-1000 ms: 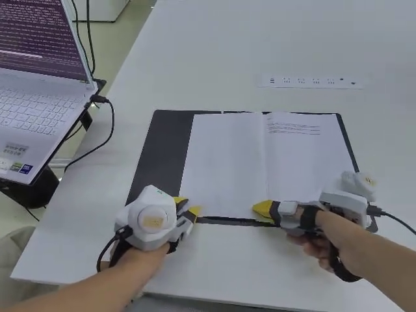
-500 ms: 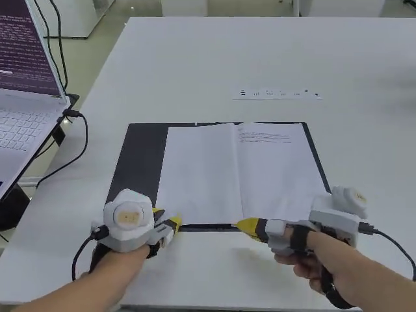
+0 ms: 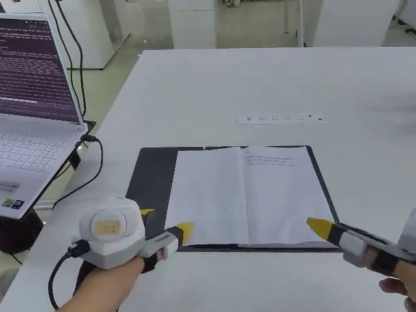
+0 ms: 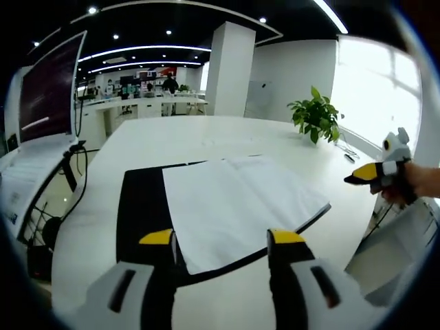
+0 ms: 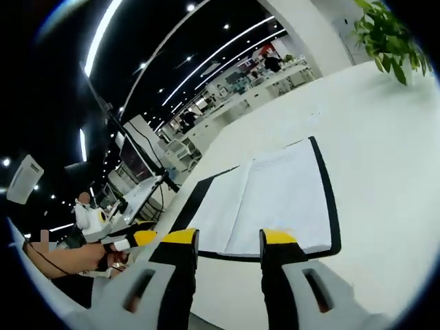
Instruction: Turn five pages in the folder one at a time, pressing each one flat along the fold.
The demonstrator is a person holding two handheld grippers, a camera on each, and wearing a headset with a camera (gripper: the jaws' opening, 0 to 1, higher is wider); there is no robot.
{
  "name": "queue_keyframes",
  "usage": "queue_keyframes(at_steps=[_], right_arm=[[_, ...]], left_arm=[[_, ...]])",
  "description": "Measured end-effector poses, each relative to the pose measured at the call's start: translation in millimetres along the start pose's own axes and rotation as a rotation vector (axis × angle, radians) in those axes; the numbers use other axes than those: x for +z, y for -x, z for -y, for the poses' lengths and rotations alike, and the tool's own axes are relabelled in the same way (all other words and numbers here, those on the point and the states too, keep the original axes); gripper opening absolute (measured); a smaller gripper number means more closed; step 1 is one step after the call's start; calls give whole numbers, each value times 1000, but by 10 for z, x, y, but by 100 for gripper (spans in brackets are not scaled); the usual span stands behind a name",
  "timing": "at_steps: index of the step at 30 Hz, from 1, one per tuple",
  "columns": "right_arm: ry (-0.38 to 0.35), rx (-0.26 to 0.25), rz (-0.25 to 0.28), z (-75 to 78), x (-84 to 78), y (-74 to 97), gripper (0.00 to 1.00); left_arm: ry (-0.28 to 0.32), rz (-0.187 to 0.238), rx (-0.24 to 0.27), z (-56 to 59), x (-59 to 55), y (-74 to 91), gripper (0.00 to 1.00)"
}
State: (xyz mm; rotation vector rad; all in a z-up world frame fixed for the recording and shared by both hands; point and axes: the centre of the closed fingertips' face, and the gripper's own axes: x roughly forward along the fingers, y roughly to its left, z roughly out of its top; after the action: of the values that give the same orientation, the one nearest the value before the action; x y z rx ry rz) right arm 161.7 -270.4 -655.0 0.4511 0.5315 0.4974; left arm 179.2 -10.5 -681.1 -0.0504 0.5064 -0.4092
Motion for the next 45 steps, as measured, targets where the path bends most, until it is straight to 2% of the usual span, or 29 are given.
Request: queue_keyframes(at_steps=[3, 7, 11, 14, 16, 18, 21, 24, 28, 29, 34, 36, 40, 45], right_arm=[[61, -42, 39, 51, 96, 89, 58], [91, -62, 45, 40, 101, 188, 65], [139, -102, 68, 75, 80, 265, 77], [121, -110, 48, 117, -8, 304, 77], [133, -120, 45, 202, -56, 325, 78], [146, -130, 43, 209, -80, 359, 79], [136, -138, 63, 212, -54, 409, 84], [142, -146, 78, 266, 1, 467, 85], [153, -142, 68, 284, 22, 487, 85], [153, -145, 78, 293, 56, 506, 85], [148, -149, 100, 332, 127, 551, 86], [150, -152, 94, 377, 104, 577, 86], [146, -153, 77, 375, 14, 585, 87], [136, -144, 65, 404, -50, 572, 86]], left_arm=[[-7, -4, 2, 41, 7, 85, 67], [-13, -6, 1, 115, -26, 195, 71], [19, -3, 11, 178, -48, 298, 89], [15, -8, 1, 230, -81, 360, 89], [2, -12, -1, 265, -104, 390, 91], [-19, -13, -5, 295, -117, 419, 94], [-35, -13, -1, 322, -109, 457, 99], [-29, -4, 0, 321, -82, 473, 99], [-23, 1, -5, 332, -21, 473, 99], [-26, 1, 7, 321, 3, 467, 99], [-33, 9, 1, 339, 67, 407, 99], [-46, -2, -1, 368, 54, 374, 99], [-52, -21, -15, 425, 10, 300, 99], [-58, -55, -55, 564, -36, 137, 99]])
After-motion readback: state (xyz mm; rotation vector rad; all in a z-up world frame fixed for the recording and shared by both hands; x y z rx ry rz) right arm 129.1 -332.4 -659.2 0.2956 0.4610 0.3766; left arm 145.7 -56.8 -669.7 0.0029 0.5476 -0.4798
